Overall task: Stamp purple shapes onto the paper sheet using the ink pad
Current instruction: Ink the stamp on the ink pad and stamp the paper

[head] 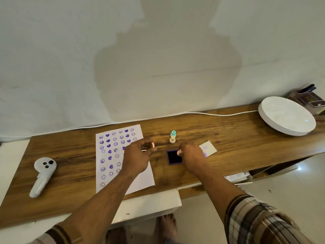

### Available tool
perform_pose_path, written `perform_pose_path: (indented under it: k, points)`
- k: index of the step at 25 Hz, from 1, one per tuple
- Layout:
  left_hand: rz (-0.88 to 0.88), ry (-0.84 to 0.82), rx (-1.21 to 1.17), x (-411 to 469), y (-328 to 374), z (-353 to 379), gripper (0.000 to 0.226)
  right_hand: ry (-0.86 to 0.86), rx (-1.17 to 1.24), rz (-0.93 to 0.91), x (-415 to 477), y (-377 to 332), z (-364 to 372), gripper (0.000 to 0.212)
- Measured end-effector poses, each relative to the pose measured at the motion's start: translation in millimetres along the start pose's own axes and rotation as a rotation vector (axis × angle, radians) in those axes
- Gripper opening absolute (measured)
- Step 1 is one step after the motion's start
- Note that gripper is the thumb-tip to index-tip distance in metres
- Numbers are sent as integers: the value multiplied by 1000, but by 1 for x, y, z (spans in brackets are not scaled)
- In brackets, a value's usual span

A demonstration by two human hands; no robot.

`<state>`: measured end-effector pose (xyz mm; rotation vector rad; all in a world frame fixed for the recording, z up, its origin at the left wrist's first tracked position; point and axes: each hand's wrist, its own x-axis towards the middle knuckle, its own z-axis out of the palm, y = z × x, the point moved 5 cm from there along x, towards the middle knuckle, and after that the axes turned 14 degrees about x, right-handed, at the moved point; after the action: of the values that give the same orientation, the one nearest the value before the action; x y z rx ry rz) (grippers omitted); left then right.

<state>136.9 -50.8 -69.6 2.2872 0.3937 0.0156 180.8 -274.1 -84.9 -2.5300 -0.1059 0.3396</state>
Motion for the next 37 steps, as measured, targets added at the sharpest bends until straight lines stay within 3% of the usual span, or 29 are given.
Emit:
perform_pose_path:
  k: [3, 6, 10, 13, 15, 18, 20, 23, 26, 31, 37]
  points:
    - [-24, -38, -80, -4, -3, 3, 22, 207, 724, 234, -18, 20, -8, 29]
    - [-44, -57, -106, -8, 8, 6, 20, 213, 1338, 346, -39, 20, 0, 20]
    - [-43, -6, -136, -9, 21, -13, 17, 113, 1767, 391, -56, 5, 15, 32]
    - [-97, 63, -249, 2, 11, -50, 20, 73, 1874, 326, -59, -14, 20, 46]
    - [-130, 122, -258, 7, -2, -81, 25, 96, 1780, 309, -57, -32, 24, 45]
    - [-111, 175, -146, 7, -35, -122, 24, 109, 1134, 194, -55, -71, 37, 23]
    - [-142, 169, -98, 1, -71, -137, 26, 37, 860, 53, -57, -101, 56, 18]
    - [-237, 144, -54, -12, -131, -141, 23, 1, 844, -21, -61, -120, 85, 18]
    - [-235, 60, 40, -23, -170, -126, 20, -14, 646, -106, -63, -131, 115, 13]
    - [-161, -9, 59, -14, -178, -116, 21, -102, 402, -312, -69, -153, 157, 18]
    - [-127, -83, 157, -14, -174, -107, 28, -80, 261, -363, -65, -167, 173, 24]
